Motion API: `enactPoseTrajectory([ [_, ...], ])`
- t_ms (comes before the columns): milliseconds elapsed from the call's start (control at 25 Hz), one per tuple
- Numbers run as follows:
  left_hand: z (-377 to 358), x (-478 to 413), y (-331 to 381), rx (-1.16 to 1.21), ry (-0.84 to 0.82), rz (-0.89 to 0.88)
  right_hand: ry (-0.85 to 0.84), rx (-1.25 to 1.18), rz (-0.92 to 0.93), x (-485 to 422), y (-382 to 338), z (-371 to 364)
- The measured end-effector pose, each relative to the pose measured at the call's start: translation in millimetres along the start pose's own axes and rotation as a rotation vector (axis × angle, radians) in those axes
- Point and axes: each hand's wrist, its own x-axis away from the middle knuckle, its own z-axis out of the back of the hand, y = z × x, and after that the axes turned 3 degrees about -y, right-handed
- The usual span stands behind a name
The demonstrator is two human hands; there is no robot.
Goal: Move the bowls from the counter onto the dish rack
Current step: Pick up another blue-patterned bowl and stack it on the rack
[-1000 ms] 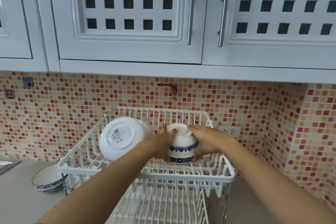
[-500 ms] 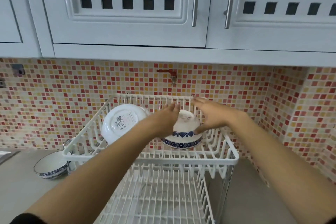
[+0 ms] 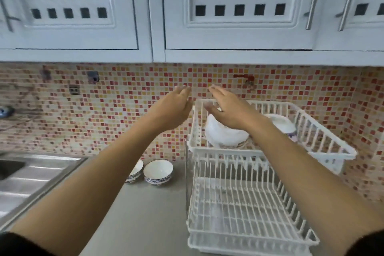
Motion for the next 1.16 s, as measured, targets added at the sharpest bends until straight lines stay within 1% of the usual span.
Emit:
enactPoseTrajectory([
  [120, -3, 37, -73, -0.016, -0.074, 0.108, 0.011, 0.003, -0.019, -22, -71, -41],
  [200, -17, 58, -113, -0.015, -0.162, 0.192, 0.004, -0.084, -0.076, -35, -108, -78],
  [280, -40, 78, -150, -0.035, -0.271, 0.259, -0.039, -0.154, -0.142, -42, -139, -118],
  [400, -78, 103, -191, -0.046, -0.405, 0.354, -0.121, -0.191, -0.25, -44, -163, -176],
  [560, -131, 129, -227, 0.037, -0.448, 0.46, -0.23, -0.135, -0.389, -41, -155, -243],
  [680, -163, 139, -238, 0.095, -0.448, 0.512, -0.277, -0.085, -0.467, -39, -136, -278],
  [760, -188, 129, -252, 0.119, -0.471, 0.529, -0.313, -0.111, -0.538, -55, -125, -306],
  [960, -246, 79, -283, 0.218, -0.483, 0.603, -0.344, -0.195, -0.63, -99, -96, -362],
  [1080, -284, 43, -296, 0.3, -0.46, 0.609, -0.395, -0.247, -0.709, -123, -76, -401],
  [1160, -308, 27, -303, 0.313, -0.479, 0.614, -0.412, -0.328, -0.759, -134, -72, -425],
])
